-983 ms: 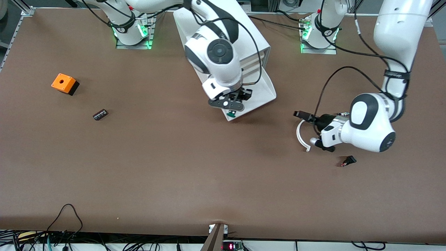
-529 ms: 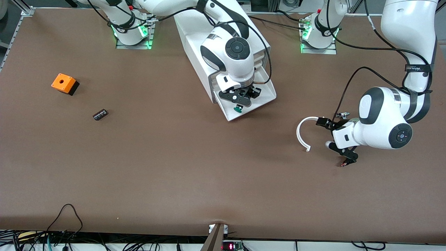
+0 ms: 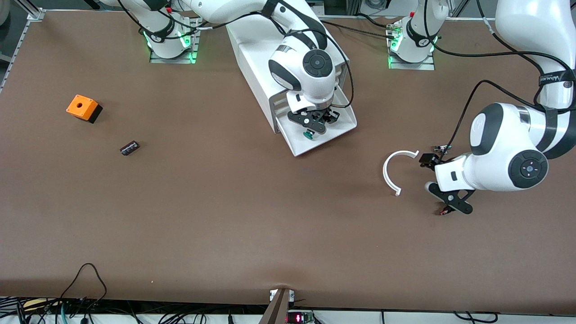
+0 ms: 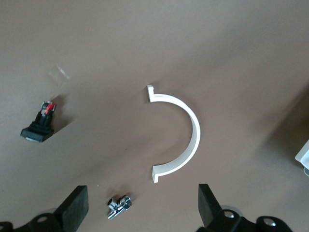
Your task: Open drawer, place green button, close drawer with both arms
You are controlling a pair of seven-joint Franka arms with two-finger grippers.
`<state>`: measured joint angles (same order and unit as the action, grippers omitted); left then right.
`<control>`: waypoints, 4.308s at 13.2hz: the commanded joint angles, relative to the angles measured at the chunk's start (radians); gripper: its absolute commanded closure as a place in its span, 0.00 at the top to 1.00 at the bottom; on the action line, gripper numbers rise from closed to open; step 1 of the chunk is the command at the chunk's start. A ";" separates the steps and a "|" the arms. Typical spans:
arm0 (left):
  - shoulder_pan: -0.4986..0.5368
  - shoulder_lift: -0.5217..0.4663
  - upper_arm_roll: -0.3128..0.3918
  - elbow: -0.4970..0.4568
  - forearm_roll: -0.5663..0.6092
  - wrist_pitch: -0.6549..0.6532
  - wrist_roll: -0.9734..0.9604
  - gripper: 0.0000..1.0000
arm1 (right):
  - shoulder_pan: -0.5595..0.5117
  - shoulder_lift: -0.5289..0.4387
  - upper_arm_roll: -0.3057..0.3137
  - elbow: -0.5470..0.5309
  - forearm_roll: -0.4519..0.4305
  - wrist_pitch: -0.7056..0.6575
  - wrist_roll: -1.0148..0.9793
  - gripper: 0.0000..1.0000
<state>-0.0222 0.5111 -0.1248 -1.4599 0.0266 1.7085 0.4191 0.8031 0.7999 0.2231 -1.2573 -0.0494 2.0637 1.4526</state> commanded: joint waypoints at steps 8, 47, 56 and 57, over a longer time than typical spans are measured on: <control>-0.034 0.033 -0.021 -0.034 -0.063 -0.015 -0.737 1.00 | -0.008 -0.010 -0.044 0.057 -0.073 -0.043 -0.003 1.00; -0.069 0.081 -0.346 -0.134 -0.096 0.234 -1.153 1.00 | -0.696 -0.788 -0.263 -0.347 0.075 -0.441 -1.841 1.00; 0.036 -0.287 -0.027 -0.275 -0.090 0.046 -0.498 1.00 | -0.694 -0.786 -0.268 -0.347 0.056 -0.442 -1.835 1.00; 0.062 -0.327 -0.004 -0.287 -0.090 0.039 -0.462 1.00 | -0.694 -0.786 -0.268 -0.347 0.056 -0.442 -1.835 1.00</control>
<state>0.0078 0.2954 -0.1627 -1.6529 -0.0740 1.7443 -0.1385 0.1182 0.0066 -0.0531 -1.6257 0.0164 1.6359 -0.3826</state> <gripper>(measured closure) 0.000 0.000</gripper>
